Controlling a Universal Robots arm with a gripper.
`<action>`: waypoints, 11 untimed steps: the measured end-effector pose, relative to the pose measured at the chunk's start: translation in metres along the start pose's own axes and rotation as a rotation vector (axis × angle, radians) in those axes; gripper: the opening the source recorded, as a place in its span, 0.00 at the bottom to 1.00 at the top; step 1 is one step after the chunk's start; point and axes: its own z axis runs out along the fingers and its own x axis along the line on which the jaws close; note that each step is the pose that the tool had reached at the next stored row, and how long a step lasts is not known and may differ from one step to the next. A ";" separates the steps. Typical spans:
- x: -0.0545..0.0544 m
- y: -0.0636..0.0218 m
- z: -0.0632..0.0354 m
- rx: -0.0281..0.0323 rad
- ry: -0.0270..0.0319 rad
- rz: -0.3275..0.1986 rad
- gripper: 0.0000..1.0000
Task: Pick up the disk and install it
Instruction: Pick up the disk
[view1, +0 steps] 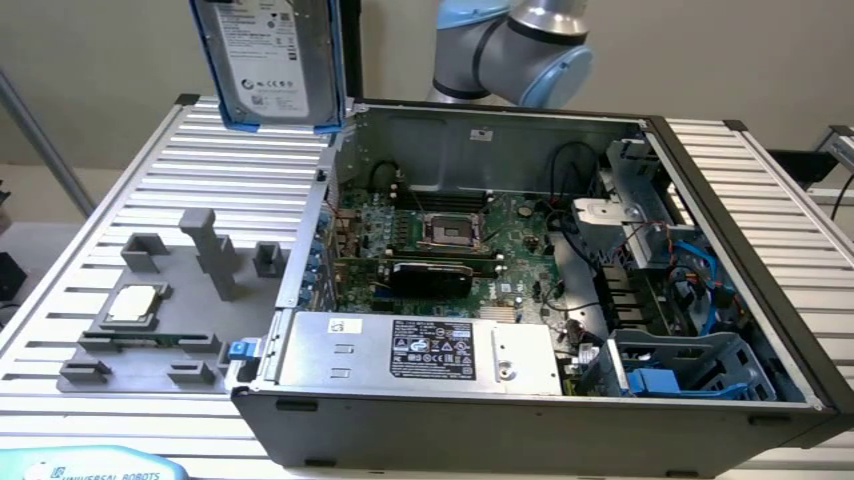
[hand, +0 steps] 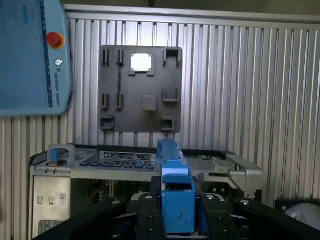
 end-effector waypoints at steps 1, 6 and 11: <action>0.001 -0.0046 -0.0002 -0.0001 -0.0004 0.000 0.33; 0.009 -0.0269 -0.0009 0.0000 -0.0018 0.000 0.33; 0.017 -0.0497 -0.0016 -0.0001 -0.0024 0.000 0.33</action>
